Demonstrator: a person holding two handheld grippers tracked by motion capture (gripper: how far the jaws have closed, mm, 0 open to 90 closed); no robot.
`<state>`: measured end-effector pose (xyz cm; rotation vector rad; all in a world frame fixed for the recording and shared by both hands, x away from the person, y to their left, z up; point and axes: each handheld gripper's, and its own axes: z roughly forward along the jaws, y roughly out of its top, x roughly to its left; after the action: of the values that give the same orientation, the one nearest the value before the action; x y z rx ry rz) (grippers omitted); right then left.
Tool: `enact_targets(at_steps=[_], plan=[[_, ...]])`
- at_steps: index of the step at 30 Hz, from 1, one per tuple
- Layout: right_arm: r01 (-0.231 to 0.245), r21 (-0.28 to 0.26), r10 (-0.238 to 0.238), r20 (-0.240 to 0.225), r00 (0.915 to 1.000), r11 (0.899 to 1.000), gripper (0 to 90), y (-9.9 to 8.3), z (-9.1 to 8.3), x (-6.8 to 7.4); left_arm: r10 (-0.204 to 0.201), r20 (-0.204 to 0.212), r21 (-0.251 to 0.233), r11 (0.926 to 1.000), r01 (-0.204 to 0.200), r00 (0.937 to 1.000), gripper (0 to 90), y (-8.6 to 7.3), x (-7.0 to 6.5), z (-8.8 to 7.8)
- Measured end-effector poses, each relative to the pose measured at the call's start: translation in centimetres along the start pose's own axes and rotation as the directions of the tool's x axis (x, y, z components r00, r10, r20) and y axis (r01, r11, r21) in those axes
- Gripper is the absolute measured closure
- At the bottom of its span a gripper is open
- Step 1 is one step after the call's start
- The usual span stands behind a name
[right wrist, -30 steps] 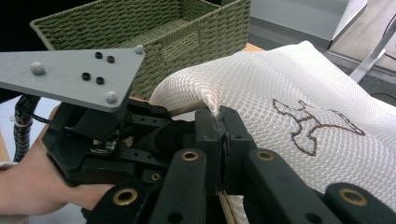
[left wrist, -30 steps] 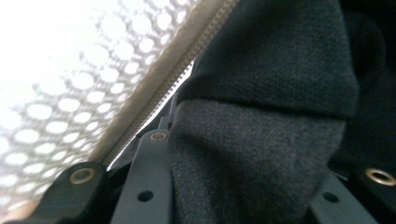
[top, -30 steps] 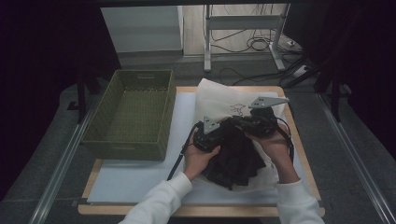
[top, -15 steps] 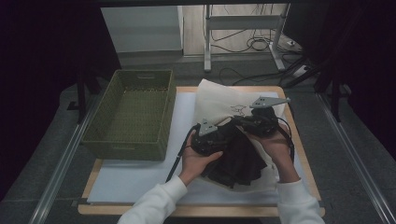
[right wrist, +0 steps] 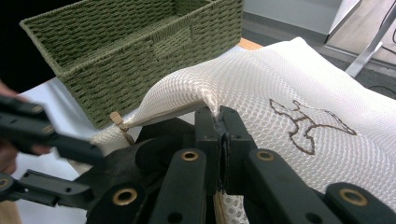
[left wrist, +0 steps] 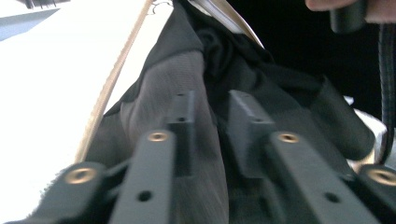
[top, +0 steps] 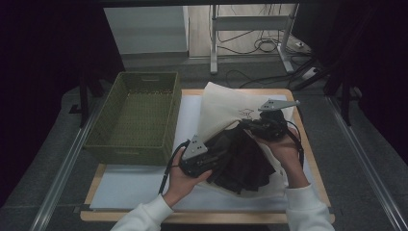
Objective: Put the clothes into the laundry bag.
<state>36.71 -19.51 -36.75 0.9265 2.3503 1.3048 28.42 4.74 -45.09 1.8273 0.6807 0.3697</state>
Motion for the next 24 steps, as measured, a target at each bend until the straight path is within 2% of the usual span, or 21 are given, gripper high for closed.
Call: enact_targets(at_steps=[2, 4, 5, 9, 14, 17, 20, 22, 24], plan=[[0.002, 0.001, -0.002, 0.002, 1.0, 1.0, 88.0, 0.0, 0.0, 0.0, 0.017, 0.029, 0.038, 0.9991, -0.018, 0.9994, 82.6, -0.2, -0.3, 0.0], [0.002, 0.003, -0.002, 0.004, 1.0, 1.0, 87.9, 0.0, 0.0, 0.1, 0.072, 0.037, 0.072, 0.9947, -0.074, 0.9967, 85.1, -0.6, -0.8, 0.3], [0.002, 0.003, -0.002, 0.004, 1.0, 1.0, 87.9, 0.0, 0.0, 0.1, 0.091, 0.059, 0.086, 0.9916, -0.096, 0.9941, 86.3, -0.9, -1.1, 0.6], [0.0, 0.003, 0.0, 0.002, 1.0, 1.0, 87.9, 0.0, 0.1, 0.1, 0.128, 0.113, 0.147, 0.9787, -0.144, 0.9853, 88.5, -2.0, -2.5, 2.2], [0.0, 0.002, 0.0, 0.0, 1.0, 1.0, 87.9, 0.0, 0.1, 0.0, 0.156, 0.161, 0.188, 0.9645, -0.186, 0.9745, 89.8, -2.9, -4.1, 3.8], [0.002, 0.005, -0.002, -0.001, 1.0, 1.0, 87.9, -0.1, 0.2, 0.0, 0.212, 0.141, 0.23, 0.9431, -0.24, 0.9671, 89.8, -3.4, -4.5, 5.0], [0.003, 0.01, -0.003, -0.001, 1.0, 1.0, 88.0, -0.1, 0.2, 0.1, 0.239, 0.125, 0.273, 0.9246, -0.265, 0.9628, 90.0, -3.9, -4.6, 6.5], [0.001, 0.014, -0.001, -0.002, 1.0, 1.0, 88.0, -0.1, 0.3, 0.1, 0.269, 0.107, 0.291, 0.9118, -0.289, 0.9571, 90.0, -4.1, -4.6, 7.2], [0.001, 0.017, -0.001, -0.004, 1.0, 1.0, 88.0, -0.1, 0.3, 0.1, 0.248, 0.101, 0.297, 0.917, -0.267, 0.9636, 90.0, -4.1, -4.4, 7.6]])
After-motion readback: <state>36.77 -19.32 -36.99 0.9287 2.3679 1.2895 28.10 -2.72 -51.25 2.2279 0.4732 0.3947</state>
